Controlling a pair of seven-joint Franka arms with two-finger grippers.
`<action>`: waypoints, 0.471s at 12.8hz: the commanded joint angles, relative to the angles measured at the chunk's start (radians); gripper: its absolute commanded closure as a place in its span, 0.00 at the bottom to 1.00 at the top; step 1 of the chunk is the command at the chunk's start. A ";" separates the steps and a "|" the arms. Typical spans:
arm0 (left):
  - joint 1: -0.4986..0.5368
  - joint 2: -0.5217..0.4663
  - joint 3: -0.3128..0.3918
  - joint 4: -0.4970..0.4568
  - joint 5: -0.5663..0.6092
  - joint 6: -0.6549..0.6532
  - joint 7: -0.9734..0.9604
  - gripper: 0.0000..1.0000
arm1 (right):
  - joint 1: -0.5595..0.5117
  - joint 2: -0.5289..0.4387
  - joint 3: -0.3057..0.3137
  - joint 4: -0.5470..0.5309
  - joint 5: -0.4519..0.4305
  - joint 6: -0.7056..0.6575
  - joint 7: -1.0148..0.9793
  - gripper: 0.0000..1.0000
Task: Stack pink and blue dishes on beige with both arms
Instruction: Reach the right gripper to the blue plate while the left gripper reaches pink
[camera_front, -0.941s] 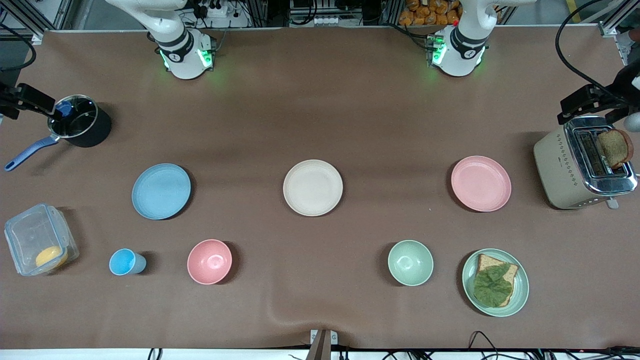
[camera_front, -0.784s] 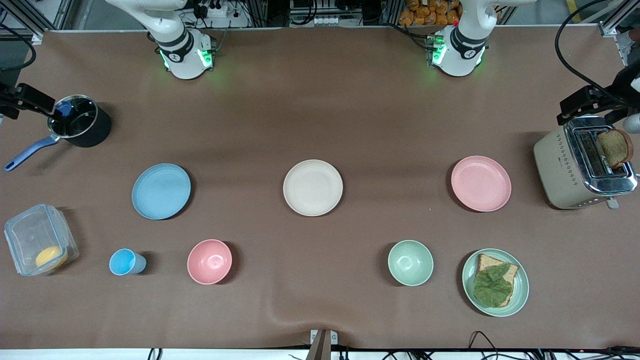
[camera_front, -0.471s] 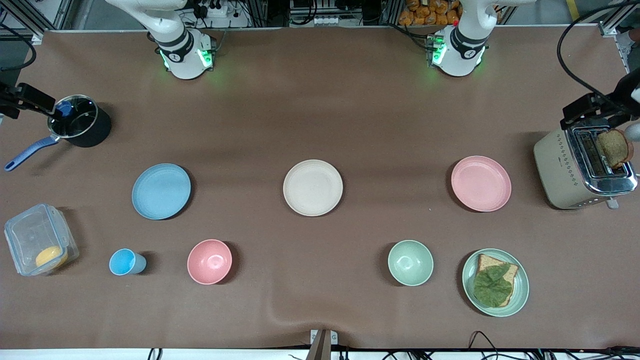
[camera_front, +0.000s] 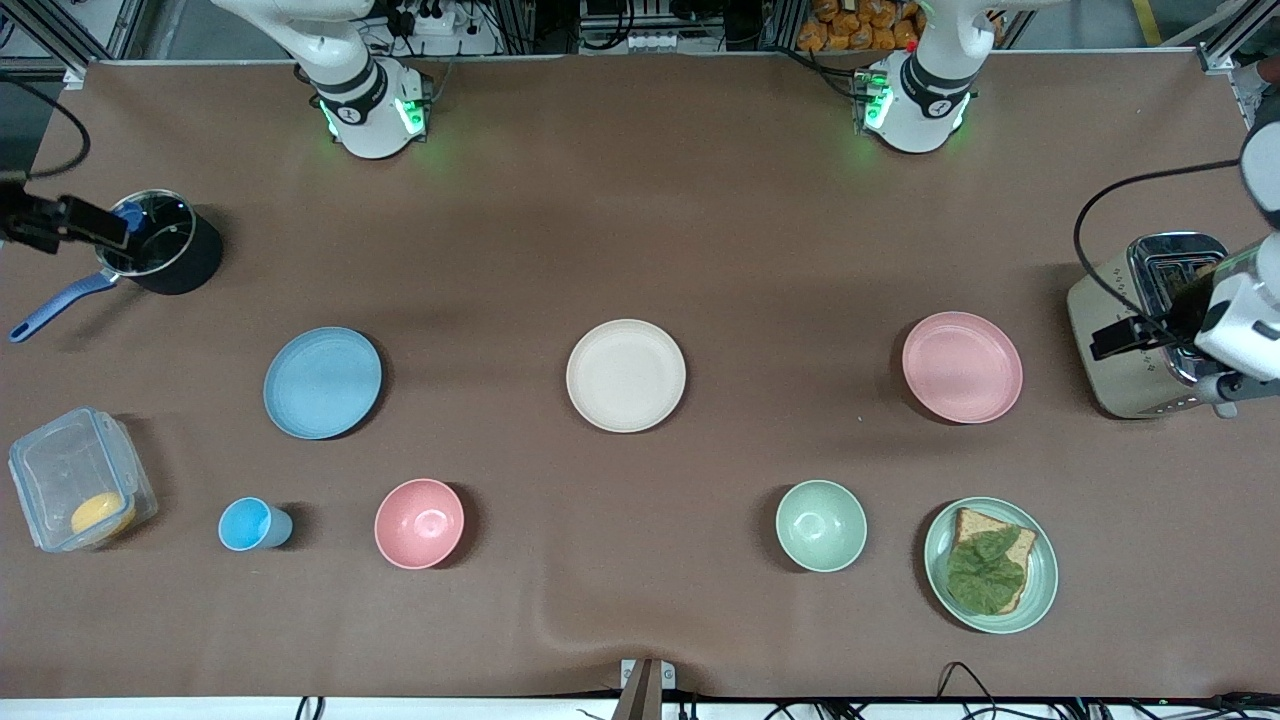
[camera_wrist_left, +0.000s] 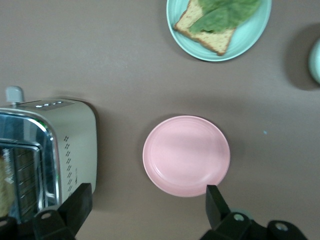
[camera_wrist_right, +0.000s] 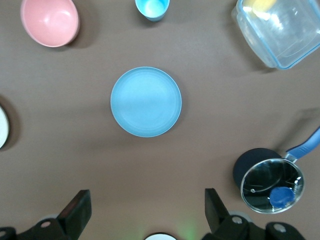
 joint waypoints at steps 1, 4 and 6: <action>-0.005 -0.037 -0.005 -0.135 0.013 0.140 -0.023 0.00 | -0.079 0.154 0.006 0.017 0.095 0.055 -0.011 0.00; 0.002 -0.037 -0.004 -0.253 0.016 0.252 -0.023 0.00 | -0.154 0.274 0.006 0.002 0.117 0.128 -0.127 0.00; 0.035 -0.034 -0.004 -0.359 0.017 0.397 -0.020 0.00 | -0.189 0.335 0.006 -0.033 0.134 0.197 -0.183 0.00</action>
